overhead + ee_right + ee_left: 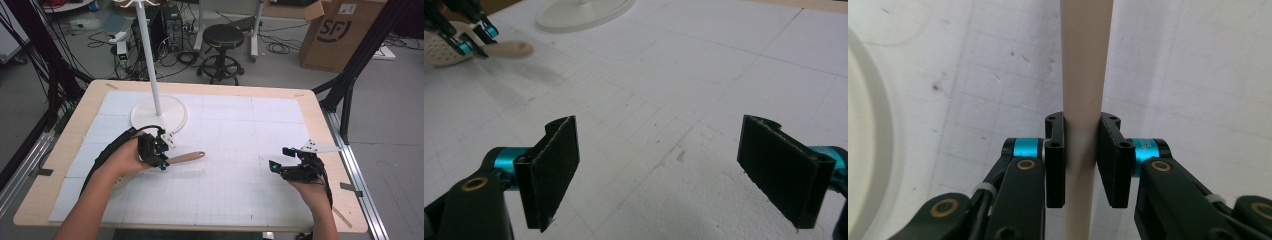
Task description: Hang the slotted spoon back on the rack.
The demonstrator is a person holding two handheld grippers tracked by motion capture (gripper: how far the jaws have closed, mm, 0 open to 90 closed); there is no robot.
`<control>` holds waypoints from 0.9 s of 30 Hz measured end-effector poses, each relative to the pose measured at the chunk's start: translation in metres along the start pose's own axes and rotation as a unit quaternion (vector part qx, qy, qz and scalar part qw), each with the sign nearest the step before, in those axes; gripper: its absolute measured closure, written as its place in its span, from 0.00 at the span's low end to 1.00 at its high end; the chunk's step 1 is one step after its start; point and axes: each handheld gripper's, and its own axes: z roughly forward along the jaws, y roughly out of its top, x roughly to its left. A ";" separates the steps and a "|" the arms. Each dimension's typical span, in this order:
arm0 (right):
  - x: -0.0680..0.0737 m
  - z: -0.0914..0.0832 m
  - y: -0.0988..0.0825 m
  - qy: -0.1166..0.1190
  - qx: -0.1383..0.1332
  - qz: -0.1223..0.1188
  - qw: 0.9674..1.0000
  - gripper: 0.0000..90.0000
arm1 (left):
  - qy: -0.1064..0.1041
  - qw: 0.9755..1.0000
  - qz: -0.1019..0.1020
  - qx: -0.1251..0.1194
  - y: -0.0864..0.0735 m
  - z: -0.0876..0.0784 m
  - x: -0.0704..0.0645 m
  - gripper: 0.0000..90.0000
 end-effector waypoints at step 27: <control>0.003 0.003 0.000 0.002 0.004 -0.006 1.000 0.18 | 0.062 0.981 -0.070 -0.171 -0.033 -0.099 0.003 0.84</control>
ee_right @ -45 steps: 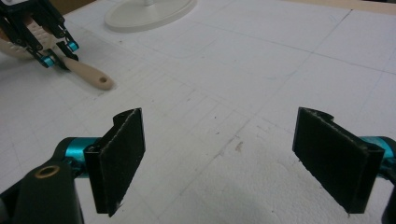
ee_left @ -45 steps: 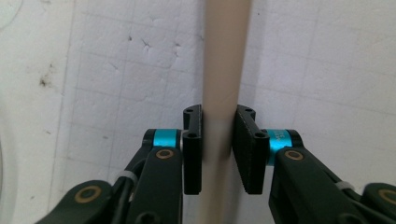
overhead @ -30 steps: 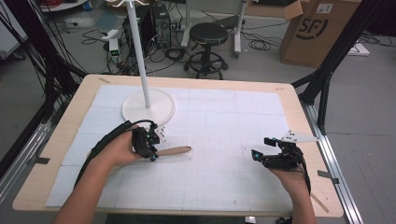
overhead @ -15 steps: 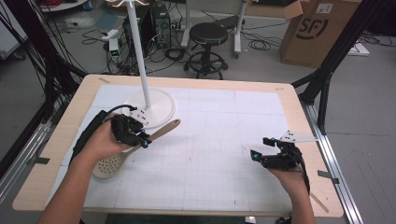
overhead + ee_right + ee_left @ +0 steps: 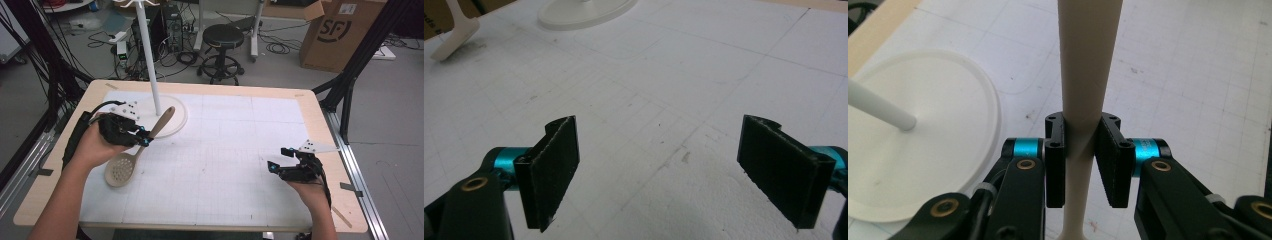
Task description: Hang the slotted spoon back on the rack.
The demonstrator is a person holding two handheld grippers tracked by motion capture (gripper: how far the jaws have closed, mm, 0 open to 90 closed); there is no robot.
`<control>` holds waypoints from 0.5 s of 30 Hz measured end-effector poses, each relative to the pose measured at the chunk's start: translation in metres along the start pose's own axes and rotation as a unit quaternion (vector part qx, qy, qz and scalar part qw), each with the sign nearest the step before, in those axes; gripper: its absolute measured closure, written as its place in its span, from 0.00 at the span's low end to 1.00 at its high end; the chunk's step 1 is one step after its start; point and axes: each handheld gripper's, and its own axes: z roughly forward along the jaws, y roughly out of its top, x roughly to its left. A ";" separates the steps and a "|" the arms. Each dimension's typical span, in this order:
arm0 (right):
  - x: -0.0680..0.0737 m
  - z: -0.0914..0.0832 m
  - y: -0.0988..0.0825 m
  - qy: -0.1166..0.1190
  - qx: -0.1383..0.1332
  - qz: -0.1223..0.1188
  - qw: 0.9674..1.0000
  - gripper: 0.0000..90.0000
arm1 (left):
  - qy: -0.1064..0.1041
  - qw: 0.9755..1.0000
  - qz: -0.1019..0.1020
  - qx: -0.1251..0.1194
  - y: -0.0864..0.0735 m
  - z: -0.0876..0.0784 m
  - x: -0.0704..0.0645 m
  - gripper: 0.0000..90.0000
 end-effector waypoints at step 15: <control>0.001 0.001 0.001 0.002 -0.001 -0.002 1.000 0.18 | 0.039 0.998 -0.009 -0.047 0.005 -0.045 0.000 0.84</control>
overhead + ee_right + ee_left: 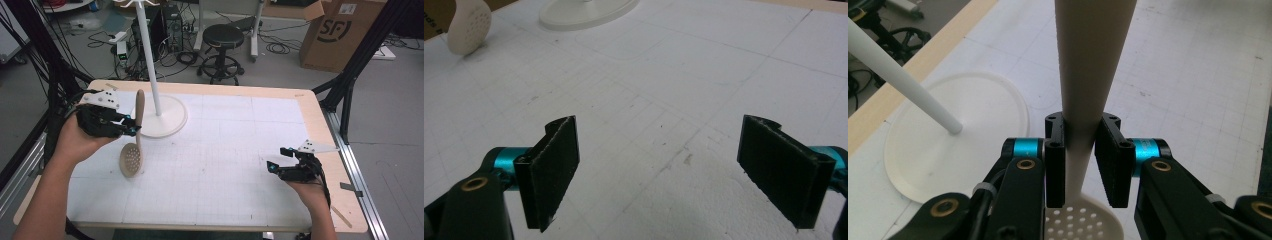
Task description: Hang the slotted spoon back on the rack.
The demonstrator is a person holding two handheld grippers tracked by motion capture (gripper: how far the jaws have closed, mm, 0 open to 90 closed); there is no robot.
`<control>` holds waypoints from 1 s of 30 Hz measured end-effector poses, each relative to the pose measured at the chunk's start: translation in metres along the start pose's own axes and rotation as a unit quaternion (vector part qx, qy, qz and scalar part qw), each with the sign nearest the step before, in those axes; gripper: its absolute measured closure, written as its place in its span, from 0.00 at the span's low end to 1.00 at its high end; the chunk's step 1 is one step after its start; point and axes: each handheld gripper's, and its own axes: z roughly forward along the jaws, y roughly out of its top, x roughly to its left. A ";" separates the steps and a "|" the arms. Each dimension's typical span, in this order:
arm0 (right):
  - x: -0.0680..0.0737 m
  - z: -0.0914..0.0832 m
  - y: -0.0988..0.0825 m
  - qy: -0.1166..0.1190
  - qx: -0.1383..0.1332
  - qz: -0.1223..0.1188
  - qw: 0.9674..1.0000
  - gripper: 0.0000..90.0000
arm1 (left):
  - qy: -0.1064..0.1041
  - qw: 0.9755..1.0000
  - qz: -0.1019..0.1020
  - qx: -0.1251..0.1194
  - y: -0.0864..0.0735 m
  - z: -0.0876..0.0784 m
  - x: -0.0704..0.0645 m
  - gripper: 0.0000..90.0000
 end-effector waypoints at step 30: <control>0.000 -0.002 0.000 0.005 -0.007 0.000 1.000 0.18 | 0.022 0.999 -0.020 -0.041 0.043 -0.052 0.035 0.84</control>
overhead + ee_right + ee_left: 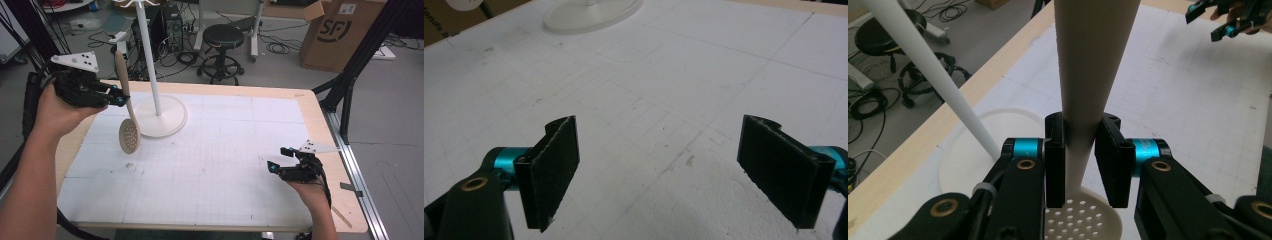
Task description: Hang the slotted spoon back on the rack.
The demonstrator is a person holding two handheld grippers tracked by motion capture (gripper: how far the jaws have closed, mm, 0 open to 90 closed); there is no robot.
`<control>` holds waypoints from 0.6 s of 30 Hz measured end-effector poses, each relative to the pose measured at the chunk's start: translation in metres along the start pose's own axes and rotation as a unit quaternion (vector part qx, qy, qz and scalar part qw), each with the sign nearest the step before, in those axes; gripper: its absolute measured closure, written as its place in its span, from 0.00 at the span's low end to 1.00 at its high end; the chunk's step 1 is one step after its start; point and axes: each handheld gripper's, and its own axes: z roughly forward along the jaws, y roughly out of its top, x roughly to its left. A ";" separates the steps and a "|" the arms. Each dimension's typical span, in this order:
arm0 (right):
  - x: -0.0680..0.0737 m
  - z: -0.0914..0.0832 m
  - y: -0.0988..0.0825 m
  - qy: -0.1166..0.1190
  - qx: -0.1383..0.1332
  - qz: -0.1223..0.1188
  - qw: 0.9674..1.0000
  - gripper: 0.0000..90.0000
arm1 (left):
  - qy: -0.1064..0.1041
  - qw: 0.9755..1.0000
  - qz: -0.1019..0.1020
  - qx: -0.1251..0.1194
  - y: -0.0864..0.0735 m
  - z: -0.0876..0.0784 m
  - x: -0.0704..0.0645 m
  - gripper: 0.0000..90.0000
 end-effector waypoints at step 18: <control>0.002 0.000 0.000 0.015 0.000 -0.003 1.000 0.18 | 0.026 0.999 -0.034 0.004 0.021 -0.001 0.040 0.84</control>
